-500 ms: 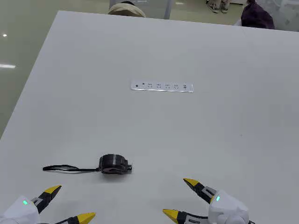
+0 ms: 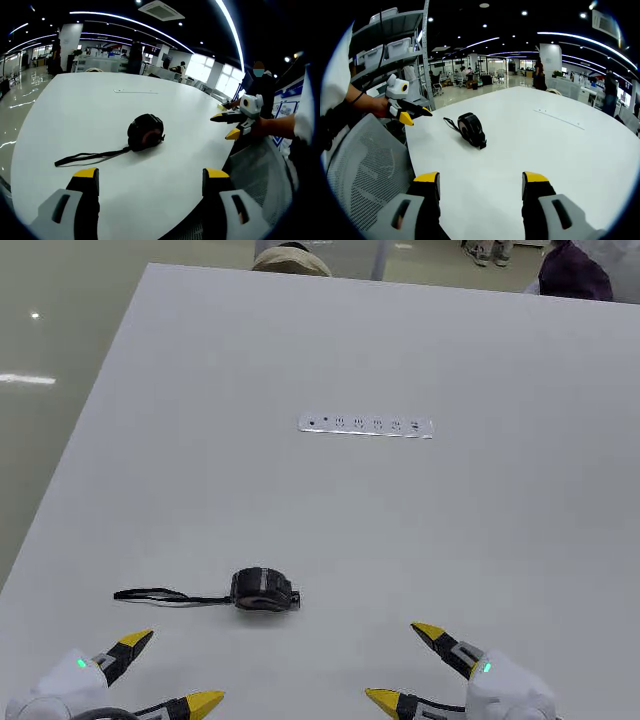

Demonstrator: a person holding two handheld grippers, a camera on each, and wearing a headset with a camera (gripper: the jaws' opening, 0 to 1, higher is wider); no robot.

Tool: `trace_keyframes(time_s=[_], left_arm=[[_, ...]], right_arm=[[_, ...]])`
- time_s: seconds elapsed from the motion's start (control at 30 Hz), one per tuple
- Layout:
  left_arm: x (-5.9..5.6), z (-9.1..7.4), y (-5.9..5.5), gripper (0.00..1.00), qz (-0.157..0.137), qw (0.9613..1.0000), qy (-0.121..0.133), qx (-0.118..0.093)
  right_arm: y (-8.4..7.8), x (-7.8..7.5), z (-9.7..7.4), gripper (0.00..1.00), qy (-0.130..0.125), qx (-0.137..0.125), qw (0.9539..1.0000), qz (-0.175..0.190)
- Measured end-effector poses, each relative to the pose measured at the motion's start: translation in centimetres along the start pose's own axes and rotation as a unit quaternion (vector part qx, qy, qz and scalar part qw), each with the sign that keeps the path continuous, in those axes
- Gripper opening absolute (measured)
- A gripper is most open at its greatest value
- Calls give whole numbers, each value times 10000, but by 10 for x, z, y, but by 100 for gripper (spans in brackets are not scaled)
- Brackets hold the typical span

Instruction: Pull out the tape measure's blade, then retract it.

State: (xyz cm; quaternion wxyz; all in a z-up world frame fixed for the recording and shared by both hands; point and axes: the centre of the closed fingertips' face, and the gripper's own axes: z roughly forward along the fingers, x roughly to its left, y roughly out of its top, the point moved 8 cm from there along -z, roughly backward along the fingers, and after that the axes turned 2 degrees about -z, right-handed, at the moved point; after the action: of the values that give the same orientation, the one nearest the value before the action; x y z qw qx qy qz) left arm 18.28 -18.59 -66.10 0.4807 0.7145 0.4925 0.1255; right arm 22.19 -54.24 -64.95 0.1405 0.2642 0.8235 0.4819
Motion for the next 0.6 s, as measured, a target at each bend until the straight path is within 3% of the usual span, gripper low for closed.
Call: trace_keyframes(time_s=[0.6], left_arm=[[0, 0, 0, 83, 24, 10000, -31, 9]], right_arm=[[-1, 0, 0, 67, 7, 15, 10000, -24]])
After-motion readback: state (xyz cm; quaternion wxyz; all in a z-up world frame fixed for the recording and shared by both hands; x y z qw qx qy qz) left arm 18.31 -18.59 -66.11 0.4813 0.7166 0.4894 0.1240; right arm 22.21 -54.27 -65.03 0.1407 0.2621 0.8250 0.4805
